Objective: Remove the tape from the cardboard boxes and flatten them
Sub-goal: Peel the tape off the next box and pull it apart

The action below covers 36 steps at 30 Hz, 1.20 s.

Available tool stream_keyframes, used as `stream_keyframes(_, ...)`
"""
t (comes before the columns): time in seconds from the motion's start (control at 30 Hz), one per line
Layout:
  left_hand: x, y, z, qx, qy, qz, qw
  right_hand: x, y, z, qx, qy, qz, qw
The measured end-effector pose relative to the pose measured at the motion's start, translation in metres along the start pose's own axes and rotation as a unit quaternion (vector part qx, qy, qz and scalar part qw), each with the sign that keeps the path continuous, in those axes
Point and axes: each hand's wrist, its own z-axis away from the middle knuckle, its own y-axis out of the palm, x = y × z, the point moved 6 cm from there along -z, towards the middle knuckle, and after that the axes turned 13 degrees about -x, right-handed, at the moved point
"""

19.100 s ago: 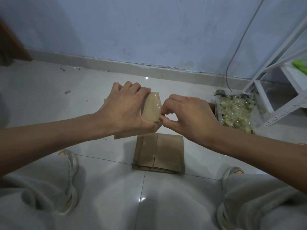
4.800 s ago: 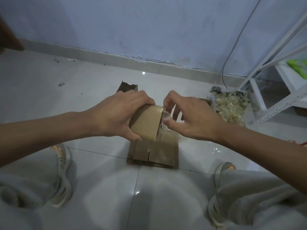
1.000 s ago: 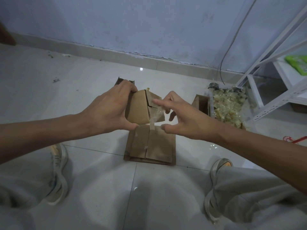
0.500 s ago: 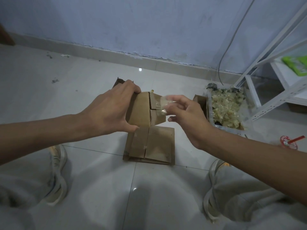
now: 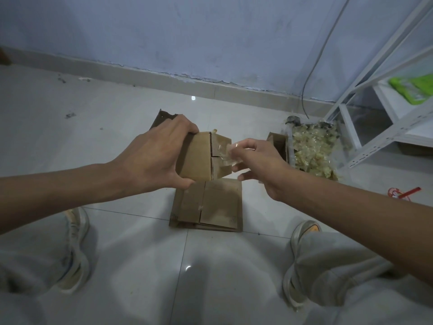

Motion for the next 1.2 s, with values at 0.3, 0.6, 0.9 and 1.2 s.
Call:
stream_keyframes(0.3, 0.001, 0.010, 0.001, 0.028, 0.003, 0.036, 0.999, 0.009, 0.001, -0.007, -0.027, -0.077, 0.040, 0.996)
stream_keyframes(0.6, 0.003, 0.008, -0.001, 0.038, 0.024, 0.039, 0.998, 0.021, 0.013, 0.002, 0.078, -0.087, -0.009, 0.993)
stream_keyframes(0.9, 0.000, 0.011, -0.002, 0.054, 0.023, 0.058, 0.997, 0.010, 0.016, 0.005, 0.063, -0.077, 0.020, 0.995)
stream_keyframes(1.2, -0.004, 0.018, 0.003, 0.024, 0.017, 0.031, 0.999, 0.006, 0.026, 0.004, 0.123, -0.068, -0.005, 0.990)
